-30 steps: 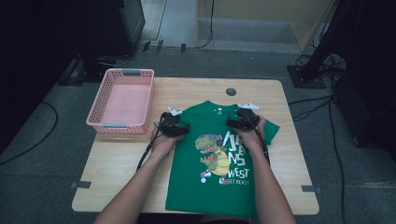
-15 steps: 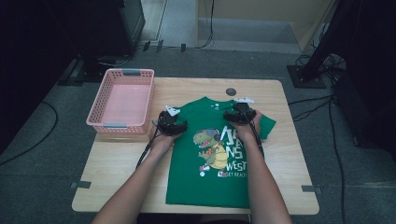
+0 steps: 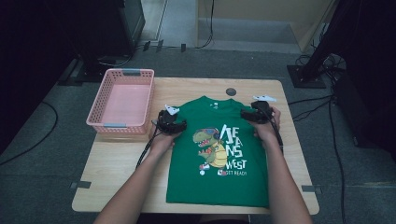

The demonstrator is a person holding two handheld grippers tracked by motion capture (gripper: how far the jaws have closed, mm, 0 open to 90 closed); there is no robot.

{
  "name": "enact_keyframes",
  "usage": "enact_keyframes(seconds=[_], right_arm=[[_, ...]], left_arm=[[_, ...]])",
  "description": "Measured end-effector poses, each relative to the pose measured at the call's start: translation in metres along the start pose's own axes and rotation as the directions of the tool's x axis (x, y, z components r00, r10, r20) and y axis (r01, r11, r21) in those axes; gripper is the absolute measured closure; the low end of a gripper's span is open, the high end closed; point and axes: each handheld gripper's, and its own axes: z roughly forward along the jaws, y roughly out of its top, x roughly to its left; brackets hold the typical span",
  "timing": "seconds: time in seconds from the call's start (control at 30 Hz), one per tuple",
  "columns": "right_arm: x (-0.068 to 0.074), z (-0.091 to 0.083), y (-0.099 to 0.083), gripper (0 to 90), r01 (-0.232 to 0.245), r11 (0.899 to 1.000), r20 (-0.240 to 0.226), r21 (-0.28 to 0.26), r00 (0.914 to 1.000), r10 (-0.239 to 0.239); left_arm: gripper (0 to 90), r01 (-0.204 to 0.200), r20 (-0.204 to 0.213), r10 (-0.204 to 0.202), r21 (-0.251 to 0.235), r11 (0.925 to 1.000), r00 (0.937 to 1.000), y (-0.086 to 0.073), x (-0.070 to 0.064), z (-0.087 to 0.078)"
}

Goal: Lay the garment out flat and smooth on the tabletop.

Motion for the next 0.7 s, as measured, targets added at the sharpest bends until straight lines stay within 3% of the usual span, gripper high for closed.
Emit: enact_keyframes(seconds=[0.13, 0.23, 0.4, 0.7], right_arm=[[-0.028, -0.007, -0.018, 22.2, -0.049, 0.997, 0.037, 0.054, 0.9982, 0.047], [-0.038, -0.004, -0.034, 22.2, -0.062, 0.994, 0.056, 0.090, 0.9968, 0.057], [-0.047, 0.001, -0.046, 22.2, -0.075, 0.996, 0.063, 0.046, 0.9954, 0.072], [-0.045, 0.018, -0.033, 22.5, -0.109, 0.994, 0.107, 0.030, 0.9886, 0.105]], left_arm=[[41.5, 0.001, 0.001, -0.001, -0.002, 1.0000, 1.0000, 0.001, 0.000, 0.001], [41.5, 0.000, 0.001, 0.000, -0.001, 1.0000, 1.0000, 0.001, 0.000, 0.002], [41.5, -0.001, -0.002, 0.001, -0.001, 1.0000, 1.0000, 0.003, 0.001, 0.003], [41.5, 0.015, -0.026, -0.015, 0.000, 0.9999, 0.9995, 0.011, 0.005, 0.012]])
